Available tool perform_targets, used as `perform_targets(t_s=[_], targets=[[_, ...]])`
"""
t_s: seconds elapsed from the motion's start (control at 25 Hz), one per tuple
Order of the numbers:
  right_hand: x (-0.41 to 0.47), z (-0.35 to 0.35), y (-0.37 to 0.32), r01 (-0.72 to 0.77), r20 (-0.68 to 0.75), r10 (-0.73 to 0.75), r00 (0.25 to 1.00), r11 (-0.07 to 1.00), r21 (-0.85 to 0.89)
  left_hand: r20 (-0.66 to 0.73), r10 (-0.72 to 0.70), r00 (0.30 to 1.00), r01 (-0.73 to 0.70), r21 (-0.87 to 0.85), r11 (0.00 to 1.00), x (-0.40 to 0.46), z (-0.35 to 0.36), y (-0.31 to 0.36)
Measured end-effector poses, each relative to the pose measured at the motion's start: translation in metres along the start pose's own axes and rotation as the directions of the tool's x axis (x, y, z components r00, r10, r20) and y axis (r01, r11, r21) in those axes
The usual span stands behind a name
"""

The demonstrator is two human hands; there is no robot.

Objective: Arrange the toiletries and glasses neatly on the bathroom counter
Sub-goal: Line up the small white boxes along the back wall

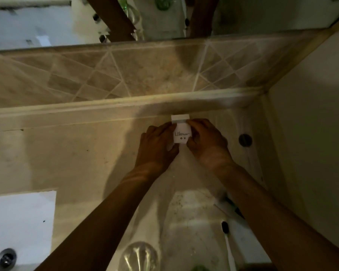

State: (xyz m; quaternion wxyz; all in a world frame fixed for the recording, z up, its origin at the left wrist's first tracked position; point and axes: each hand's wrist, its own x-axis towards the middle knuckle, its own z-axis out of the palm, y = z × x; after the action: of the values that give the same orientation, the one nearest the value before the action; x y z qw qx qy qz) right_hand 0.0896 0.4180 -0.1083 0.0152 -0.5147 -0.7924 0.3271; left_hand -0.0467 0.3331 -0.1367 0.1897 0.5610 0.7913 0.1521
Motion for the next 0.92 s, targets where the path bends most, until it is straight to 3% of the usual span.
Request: perform_targets(t_s=[0.8, 0.92], targets=[[0.014, -0.003, 0.024, -0.008, -0.103, 0.016, 0.995, 0.997, 0.077, -0.058, 0.055, 0.997, -0.056, -0.027, 0.998, 0.018, 0.016, 0.015], [0.004, -0.008, 0.02, -0.022, -0.109, 0.038, 0.993, 0.989, 0.149, -0.041, 0.061, 0.997, -0.06, 0.039, 0.997, 0.015, 0.012, 0.016]])
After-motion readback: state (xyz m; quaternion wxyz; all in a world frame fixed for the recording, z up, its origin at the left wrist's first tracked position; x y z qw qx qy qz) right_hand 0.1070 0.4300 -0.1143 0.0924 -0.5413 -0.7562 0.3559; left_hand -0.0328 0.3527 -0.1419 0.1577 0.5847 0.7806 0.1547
